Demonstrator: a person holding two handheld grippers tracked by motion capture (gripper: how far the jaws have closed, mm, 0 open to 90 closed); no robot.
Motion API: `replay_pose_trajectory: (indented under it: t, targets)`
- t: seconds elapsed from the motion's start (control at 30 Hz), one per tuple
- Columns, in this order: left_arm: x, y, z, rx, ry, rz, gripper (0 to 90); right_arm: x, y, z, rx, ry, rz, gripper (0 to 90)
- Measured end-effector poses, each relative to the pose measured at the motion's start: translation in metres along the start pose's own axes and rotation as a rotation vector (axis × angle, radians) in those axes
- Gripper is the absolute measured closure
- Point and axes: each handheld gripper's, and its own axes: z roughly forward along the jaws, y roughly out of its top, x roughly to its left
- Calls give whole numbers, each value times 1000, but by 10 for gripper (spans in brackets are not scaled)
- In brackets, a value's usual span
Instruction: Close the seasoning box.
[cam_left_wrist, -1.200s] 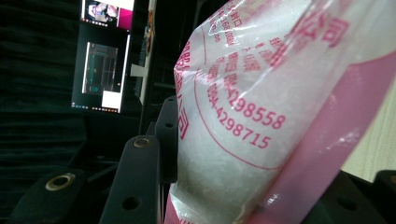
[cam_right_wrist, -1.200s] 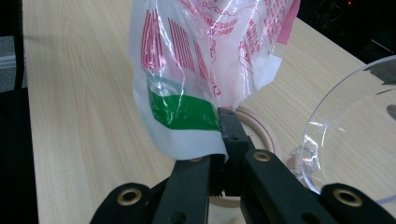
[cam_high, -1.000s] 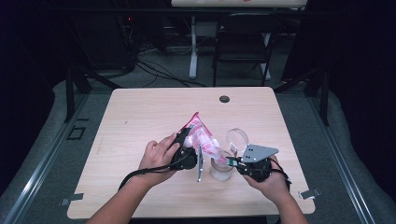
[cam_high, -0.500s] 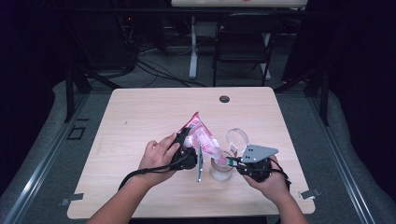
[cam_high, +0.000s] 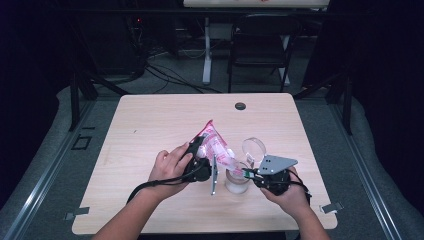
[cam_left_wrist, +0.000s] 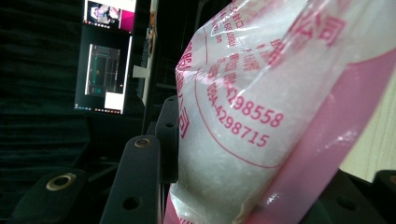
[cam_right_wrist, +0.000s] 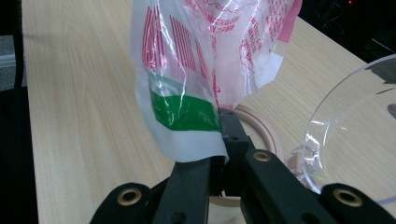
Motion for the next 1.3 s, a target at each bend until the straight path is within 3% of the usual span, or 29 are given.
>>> replay_pose_trajectory:
  t: [1.3]
  targets:
    - [2, 3, 0, -5, 8, 9, 643, -1, -1, 0, -1, 5, 4, 900]
